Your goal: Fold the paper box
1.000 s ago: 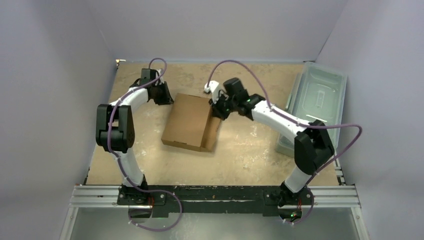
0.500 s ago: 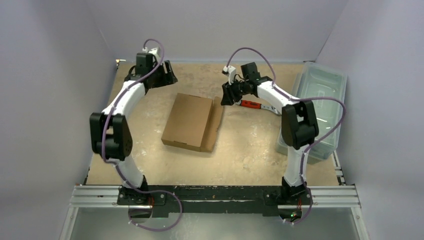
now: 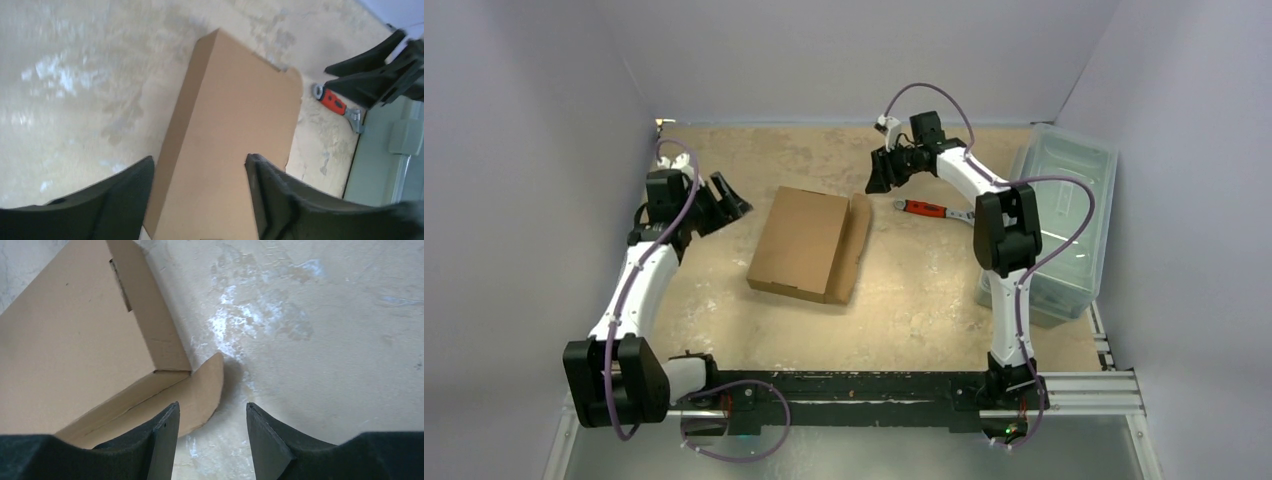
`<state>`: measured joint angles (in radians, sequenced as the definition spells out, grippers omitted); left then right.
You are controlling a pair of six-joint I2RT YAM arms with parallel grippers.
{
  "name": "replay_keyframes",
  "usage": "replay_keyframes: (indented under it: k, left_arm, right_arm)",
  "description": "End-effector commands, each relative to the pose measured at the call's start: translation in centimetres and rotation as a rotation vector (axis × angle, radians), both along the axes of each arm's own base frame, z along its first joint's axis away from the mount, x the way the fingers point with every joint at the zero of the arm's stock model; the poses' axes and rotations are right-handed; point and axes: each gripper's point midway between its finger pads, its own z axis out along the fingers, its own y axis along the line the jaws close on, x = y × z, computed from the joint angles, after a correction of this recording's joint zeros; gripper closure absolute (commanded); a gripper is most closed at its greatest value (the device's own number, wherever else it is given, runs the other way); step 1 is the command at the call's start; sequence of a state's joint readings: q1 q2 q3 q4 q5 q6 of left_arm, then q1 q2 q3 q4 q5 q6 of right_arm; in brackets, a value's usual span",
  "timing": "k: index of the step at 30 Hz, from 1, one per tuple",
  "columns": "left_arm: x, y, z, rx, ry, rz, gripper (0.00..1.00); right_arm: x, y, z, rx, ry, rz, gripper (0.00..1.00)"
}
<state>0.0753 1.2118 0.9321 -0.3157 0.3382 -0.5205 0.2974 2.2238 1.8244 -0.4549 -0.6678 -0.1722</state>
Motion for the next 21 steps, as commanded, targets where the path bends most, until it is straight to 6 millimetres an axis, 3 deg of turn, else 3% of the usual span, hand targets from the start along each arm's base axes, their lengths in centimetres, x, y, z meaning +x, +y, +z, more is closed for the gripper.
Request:
replay_keyframes:
  k: [1, 5, 6, 9, 14, 21]
  left_arm:
    - [-3.0, -0.1, -3.0, -0.034, 0.121, 0.040, 0.42]
    - [-6.0, 1.5, -6.4, -0.015, 0.278, 0.190, 0.75]
    - [-6.8, 1.9, -7.2, -0.005, 0.316, 0.222, 0.83]
    - [-9.3, 1.9, -9.3, -0.022, 0.413, 0.271, 0.97]
    - [-12.0, 1.5, -12.3, -0.041, 0.529, 0.286, 1.00]
    - [-11.3, -0.8, -13.6, -0.160, 0.524, 0.235, 1.00]
  right_arm:
    - [1.2, 0.9, 1.5, 0.068, -0.011, 0.017, 0.45]
    - [2.8, 1.4, 3.0, 0.077, -0.079, -0.016, 0.53]
    - [3.3, 1.4, 3.4, 0.070, -0.099, -0.032, 0.65]
    - [4.1, 2.7, 4.2, 0.059, -0.136, -0.030, 0.80]
    - [3.6, 4.7, 2.8, -0.013, -0.166, 0.008, 0.90]
    - [2.5, 6.0, 1.5, -0.098, -0.196, 0.049, 0.92]
